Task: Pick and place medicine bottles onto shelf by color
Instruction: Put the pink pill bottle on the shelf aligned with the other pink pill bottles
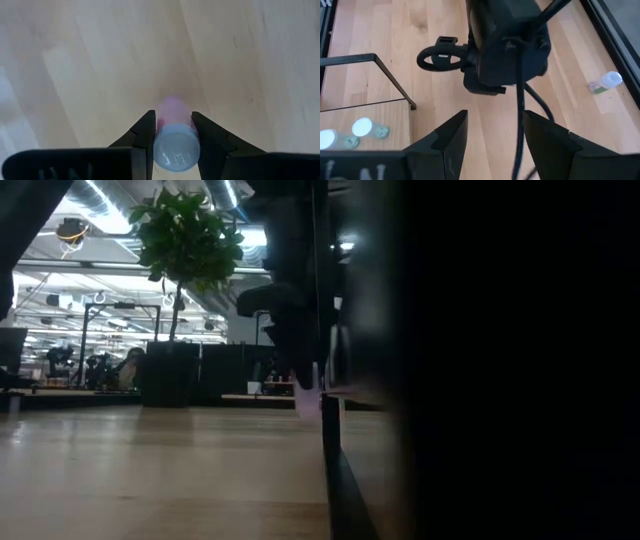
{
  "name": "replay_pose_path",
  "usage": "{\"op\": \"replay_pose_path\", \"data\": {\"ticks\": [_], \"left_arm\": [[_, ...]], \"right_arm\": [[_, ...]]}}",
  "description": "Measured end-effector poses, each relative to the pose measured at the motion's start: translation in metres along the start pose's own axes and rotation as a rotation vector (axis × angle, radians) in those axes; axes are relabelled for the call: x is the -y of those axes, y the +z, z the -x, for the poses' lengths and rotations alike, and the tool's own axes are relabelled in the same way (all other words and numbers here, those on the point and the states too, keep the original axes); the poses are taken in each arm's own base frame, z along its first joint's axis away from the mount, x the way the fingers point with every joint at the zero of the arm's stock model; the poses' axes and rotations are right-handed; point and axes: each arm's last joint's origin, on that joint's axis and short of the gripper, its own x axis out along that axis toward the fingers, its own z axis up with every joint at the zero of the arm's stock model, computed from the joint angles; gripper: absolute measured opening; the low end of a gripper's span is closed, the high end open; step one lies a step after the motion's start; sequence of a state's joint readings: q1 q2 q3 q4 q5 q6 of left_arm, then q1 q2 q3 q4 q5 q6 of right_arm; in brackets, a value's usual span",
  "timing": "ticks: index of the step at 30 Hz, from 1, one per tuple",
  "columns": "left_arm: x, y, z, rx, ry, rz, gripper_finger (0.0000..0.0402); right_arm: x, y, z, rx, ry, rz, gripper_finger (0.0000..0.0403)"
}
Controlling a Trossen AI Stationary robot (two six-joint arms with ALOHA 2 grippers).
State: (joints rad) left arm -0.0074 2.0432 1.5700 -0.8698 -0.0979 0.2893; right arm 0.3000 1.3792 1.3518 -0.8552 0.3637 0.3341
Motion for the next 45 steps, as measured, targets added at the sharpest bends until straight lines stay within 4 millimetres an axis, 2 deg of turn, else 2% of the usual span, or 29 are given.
{"op": "replay_pose_path", "data": {"ticks": [10,18,34,41,45], "left_arm": [[0.0012,-0.0008,-0.0044,-0.016,-0.020,0.009,0.0090],[0.0021,-0.0007,-0.0044,-0.015,-0.031,0.015,0.0109],[0.0023,0.0002,-0.0044,-0.004,-0.040,0.016,0.0180],[0.0027,0.0005,-0.0043,-0.002,-0.040,0.025,0.0230],[0.0045,0.0014,-0.0040,0.003,-0.041,0.036,0.0244]], "right_arm": [[0.0000,0.0000,0.0001,0.000,0.000,0.000,0.0193],[0.0001,0.0000,0.0001,0.001,0.000,-0.001,0.0193],[0.0000,0.0000,0.0001,0.000,0.000,-0.002,0.0193],[0.0001,0.0000,0.0001,0.001,0.000,-0.001,0.0193],[0.0001,0.0000,0.0001,0.000,0.000,-0.002,0.0193]]}}
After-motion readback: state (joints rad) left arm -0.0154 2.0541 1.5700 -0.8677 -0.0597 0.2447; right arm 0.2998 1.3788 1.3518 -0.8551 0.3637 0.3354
